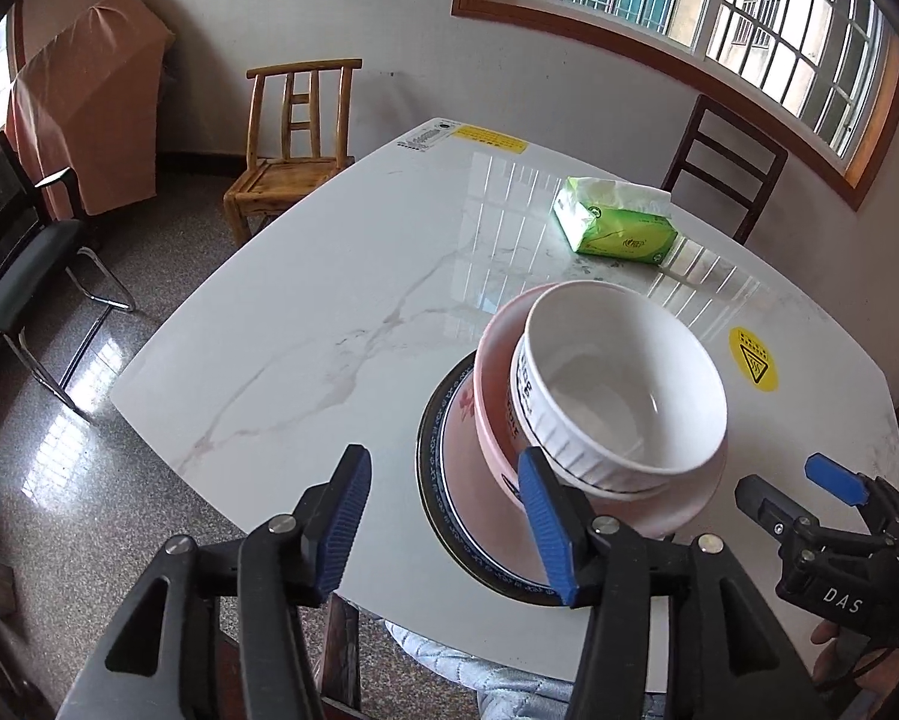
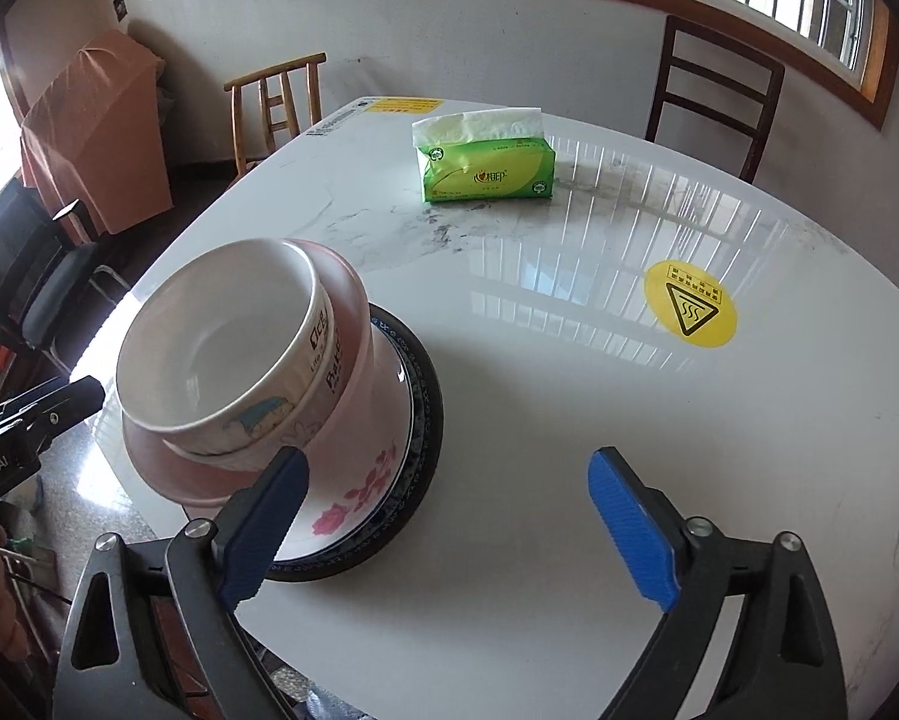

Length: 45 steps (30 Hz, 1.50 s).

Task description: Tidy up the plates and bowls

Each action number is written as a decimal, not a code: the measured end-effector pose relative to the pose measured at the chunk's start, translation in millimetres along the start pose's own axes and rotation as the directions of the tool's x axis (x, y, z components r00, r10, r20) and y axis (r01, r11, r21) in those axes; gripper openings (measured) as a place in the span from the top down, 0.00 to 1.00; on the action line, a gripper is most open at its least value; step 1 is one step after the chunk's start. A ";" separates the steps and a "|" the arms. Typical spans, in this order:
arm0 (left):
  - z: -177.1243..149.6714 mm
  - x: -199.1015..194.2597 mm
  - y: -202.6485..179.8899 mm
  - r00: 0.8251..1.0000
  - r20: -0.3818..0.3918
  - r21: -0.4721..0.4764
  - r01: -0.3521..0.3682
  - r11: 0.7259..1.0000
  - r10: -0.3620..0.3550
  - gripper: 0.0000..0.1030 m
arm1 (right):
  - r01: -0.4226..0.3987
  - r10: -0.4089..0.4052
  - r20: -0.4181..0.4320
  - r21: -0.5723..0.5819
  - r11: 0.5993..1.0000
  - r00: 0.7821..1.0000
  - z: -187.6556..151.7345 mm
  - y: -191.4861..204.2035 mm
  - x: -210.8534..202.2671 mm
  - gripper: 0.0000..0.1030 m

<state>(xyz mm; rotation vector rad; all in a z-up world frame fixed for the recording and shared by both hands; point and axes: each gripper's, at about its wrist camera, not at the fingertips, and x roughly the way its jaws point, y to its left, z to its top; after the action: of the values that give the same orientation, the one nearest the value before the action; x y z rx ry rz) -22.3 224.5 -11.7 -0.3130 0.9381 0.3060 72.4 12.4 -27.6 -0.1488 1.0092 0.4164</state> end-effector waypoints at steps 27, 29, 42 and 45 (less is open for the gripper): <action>-56.9 5.2 -50.5 0.998 -0.045 0.049 -0.031 0.998 0.034 0.32 | -0.085 0.086 -0.008 0.016 0.996 0.996 -59.4 -2.5 -11.7 0.01; -56.0 6.6 -50.2 0.998 -0.053 0.045 -0.035 0.998 0.037 0.32 | -0.088 0.088 -0.014 0.013 0.996 0.996 -60.3 -1.8 -10.8 0.01; -55.3 7.8 -48.9 0.997 -0.059 0.054 -0.052 0.997 0.055 0.32 | -0.093 0.092 -0.031 -0.001 0.996 0.995 -62.6 0.9 -8.0 0.01; -54.9 7.4 -49.5 0.997 -0.061 0.056 -0.049 0.997 0.053 0.32 | -0.089 0.089 -0.033 -0.004 0.996 0.995 -62.4 1.2 -7.9 0.01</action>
<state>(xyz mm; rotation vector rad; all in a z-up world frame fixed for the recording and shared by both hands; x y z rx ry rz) -39.3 158.8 -41.8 -0.2499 1.0153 0.3183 19.0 -8.0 -54.0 -0.1157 1.0499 0.4994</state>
